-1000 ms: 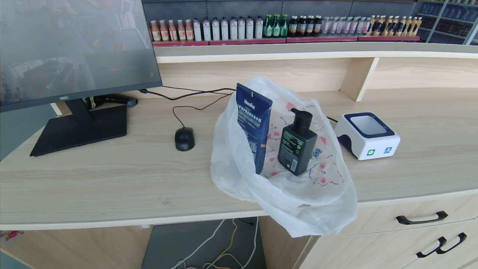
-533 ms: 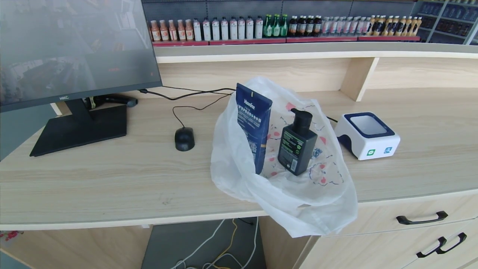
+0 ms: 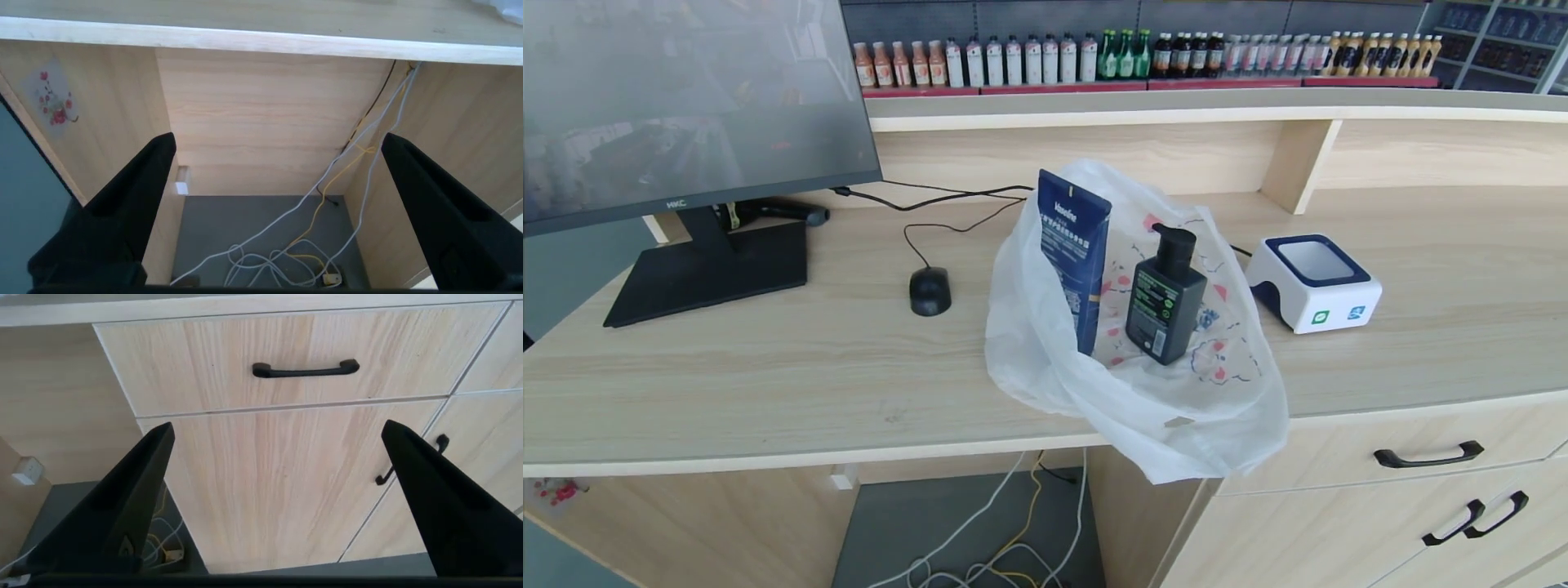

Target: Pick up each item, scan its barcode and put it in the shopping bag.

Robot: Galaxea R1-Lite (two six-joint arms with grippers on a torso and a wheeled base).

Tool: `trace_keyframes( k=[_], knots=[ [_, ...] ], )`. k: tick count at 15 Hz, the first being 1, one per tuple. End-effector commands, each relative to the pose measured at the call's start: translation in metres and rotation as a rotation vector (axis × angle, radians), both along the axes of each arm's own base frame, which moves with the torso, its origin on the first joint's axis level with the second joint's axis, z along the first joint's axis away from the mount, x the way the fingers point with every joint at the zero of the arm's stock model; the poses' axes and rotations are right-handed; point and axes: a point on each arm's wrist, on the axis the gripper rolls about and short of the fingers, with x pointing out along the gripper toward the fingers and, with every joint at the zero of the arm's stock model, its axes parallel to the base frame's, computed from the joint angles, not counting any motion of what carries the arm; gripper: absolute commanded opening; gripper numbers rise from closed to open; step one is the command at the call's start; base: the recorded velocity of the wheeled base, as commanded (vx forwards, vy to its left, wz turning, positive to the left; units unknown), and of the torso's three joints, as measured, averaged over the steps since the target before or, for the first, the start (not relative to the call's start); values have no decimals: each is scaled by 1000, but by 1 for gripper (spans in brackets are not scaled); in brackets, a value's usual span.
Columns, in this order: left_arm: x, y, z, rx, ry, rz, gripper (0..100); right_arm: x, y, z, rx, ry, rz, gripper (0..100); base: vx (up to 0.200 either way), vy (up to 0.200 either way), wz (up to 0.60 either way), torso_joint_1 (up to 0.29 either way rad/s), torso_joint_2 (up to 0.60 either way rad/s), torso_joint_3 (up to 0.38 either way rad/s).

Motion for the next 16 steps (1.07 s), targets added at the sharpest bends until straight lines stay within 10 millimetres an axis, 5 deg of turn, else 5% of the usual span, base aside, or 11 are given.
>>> trace_keyframes(
  k=[1, 11, 16],
  knots=[
    [0, 0, 0, 0, 0, 0, 100, 0, 0, 0, 0, -4, -1, 100, 0, 0, 0, 0, 0, 0],
    [0, 0, 0, -9, 0, 2, 100, 0, 0, 0, 0, -4, -1, 100, 0, 0, 0, 0, 0, 0],
    [0, 0, 0, -10, 0, 2, 100, 0, 0, 0, 0, -4, -1, 100, -120, 0, 0, 9, 1, 0]
  ],
)
